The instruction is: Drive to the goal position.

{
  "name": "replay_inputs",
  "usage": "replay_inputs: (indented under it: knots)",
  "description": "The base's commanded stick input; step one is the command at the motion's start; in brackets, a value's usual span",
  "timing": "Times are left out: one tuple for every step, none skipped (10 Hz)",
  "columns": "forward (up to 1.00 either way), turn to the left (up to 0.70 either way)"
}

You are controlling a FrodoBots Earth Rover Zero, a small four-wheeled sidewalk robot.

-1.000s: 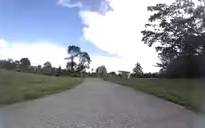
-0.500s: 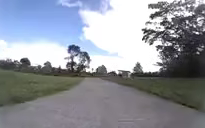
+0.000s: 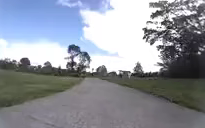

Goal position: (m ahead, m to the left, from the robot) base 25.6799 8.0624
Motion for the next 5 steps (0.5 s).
replay_inputs:
  knots:
    - [0.7, 0.35]
    - [0.7, 0.0]
    - [0.7, 0.0]
    - [0.7, 0.0]
    - [0.7, 0.0]
